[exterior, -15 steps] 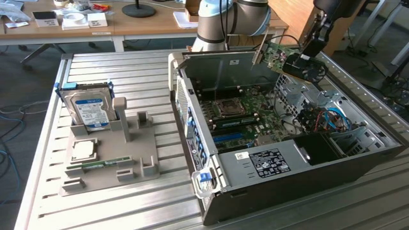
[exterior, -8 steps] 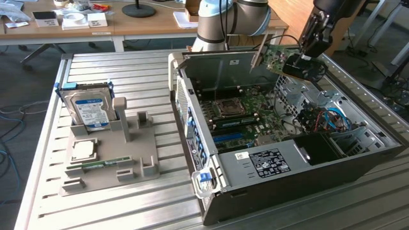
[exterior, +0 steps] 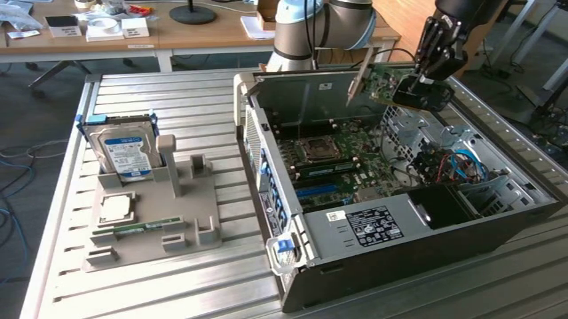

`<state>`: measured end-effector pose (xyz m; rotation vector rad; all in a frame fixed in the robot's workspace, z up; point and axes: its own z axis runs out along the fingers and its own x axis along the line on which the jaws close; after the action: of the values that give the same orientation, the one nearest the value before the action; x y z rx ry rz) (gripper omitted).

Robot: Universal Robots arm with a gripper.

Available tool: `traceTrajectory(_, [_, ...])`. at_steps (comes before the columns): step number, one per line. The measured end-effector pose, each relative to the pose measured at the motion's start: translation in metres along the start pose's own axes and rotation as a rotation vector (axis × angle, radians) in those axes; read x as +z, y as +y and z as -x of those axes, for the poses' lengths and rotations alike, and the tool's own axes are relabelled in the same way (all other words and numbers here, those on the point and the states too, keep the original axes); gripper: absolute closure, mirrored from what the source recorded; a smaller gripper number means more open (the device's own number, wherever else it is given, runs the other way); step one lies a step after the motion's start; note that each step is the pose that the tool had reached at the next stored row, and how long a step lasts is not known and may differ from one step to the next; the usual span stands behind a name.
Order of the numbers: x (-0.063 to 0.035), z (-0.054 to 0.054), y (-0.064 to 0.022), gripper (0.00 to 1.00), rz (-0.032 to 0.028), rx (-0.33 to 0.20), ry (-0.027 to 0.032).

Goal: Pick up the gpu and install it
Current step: 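Insert the gpu into the slot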

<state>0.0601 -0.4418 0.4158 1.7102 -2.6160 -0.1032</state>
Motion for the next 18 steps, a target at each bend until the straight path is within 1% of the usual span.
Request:
traceTrajectory(14, [0.0003,0.0000,0.0000,0.73,0.0059,-0.249,0.0159])
traceTrajectory(18, [0.0004,0.0000,0.0000,0.73,0.0075,-0.312,0.0198])
